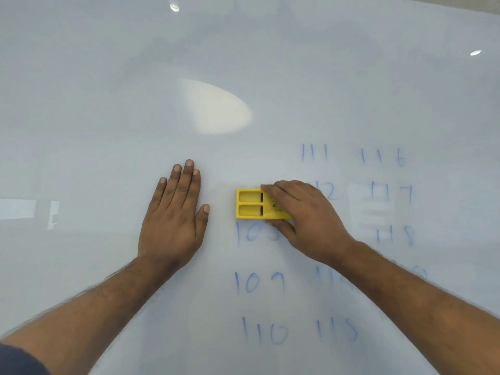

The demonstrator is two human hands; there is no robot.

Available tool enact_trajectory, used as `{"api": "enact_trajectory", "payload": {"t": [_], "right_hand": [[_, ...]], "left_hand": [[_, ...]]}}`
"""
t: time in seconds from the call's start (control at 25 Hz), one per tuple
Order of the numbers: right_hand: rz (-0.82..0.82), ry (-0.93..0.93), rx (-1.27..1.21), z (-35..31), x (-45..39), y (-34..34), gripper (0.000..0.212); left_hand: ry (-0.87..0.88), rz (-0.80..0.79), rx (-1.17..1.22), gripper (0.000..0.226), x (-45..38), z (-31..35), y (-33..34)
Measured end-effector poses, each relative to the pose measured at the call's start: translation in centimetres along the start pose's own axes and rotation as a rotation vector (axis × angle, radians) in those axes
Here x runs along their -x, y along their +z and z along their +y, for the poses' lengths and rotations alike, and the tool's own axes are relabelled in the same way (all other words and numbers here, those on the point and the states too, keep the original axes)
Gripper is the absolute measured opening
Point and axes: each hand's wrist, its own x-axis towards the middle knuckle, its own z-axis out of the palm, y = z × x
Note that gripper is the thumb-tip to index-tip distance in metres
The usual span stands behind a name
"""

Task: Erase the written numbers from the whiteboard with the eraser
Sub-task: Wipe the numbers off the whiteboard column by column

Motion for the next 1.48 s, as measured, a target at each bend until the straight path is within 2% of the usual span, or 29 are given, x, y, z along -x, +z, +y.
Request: {"api": "enact_trajectory", "payload": {"t": [0.16, 0.36, 0.84, 1.16, 1.48], "right_hand": [[0.063, 0.104, -0.053, 0.1, -2.5, -0.3, 0.056], [0.083, 0.098, -0.106, -1.4, -3.7, 0.6, 0.057], [-0.12, -0.026, -0.05, -2.9, 3.8, 0.8, 0.048], [0.051, 0.155, -0.106, -3.4, -0.1, 1.0, 0.05], [-0.074, -0.003, -0.078, -5.8, 5.8, 2.7, 0.047]], "left_hand": [[-0.011, -0.007, -0.001, 0.064, 0.8, 0.3, 0.1], [-0.01, -0.016, 0.018, 0.064, 1.9, 0.5, 0.2], [-0.006, -0.036, 0.017, 0.064, 5.1, 1.3, 0.6], [0.006, -0.036, 0.014, 0.064, 6.5, 1.7, 1.0], [0.007, -0.024, 0.023, 0.063, 7.2, 1.9, 1.0]]}}
